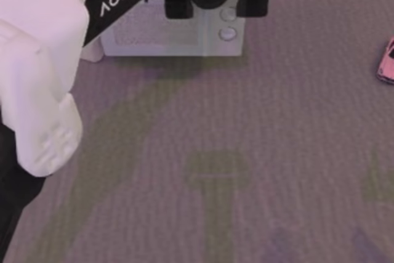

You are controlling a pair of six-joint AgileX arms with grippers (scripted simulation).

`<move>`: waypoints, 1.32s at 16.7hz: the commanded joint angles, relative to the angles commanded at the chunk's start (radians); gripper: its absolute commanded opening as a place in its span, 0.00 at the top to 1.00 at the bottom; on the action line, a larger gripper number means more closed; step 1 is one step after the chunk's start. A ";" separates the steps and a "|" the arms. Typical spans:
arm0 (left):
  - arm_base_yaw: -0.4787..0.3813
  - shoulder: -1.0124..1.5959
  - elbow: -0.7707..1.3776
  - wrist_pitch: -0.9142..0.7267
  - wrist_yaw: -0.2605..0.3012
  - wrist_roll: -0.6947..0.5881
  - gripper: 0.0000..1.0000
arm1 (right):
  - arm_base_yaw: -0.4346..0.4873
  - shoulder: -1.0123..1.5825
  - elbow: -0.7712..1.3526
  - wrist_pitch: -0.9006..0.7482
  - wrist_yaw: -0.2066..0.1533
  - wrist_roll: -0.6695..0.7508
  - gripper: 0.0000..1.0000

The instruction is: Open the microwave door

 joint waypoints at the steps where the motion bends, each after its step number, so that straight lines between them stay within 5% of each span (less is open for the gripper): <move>1: 0.000 0.000 0.000 0.000 0.000 0.000 0.75 | 0.000 0.000 0.000 0.000 0.000 0.000 0.00; 5: 0.000 0.000 0.000 0.000 0.000 0.000 1.00 | 0.000 0.000 0.000 0.000 0.000 0.000 0.00; 22: -0.031 -0.140 -0.245 0.094 -0.015 -0.030 1.00 | 0.000 0.000 0.000 0.000 0.000 0.000 0.00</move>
